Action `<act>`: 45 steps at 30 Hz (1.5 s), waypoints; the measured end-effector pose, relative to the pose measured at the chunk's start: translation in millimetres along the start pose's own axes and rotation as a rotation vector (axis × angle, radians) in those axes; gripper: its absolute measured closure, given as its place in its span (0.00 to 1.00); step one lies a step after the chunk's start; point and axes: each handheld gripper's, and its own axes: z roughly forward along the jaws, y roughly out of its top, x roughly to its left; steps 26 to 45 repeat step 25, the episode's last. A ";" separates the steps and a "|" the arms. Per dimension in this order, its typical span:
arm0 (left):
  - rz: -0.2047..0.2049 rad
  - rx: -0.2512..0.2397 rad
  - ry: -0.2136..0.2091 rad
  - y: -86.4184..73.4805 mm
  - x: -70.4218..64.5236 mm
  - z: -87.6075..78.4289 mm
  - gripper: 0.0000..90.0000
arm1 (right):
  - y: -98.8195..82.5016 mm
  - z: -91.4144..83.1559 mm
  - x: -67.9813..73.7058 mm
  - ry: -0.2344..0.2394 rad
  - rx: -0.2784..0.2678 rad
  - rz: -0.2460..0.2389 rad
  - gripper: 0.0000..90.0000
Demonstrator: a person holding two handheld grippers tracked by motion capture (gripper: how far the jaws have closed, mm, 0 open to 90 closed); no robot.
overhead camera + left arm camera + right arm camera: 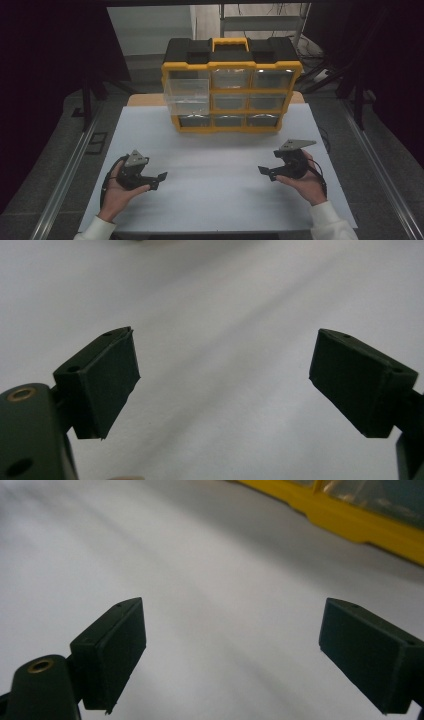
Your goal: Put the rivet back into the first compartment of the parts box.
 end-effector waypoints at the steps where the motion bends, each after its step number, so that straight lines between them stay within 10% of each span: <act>1: 0.000 -0.001 0.000 0.1 0.0 0.0 0.14 | -3.1 0.8 -0.6 0.000 0.003 0.001 0.13; 45: 0.002 0.000 -0.012 5.1 -1.1 4.0 0.14 | -15.4 -0.9 2.1 -0.004 -0.034 0.014 0.12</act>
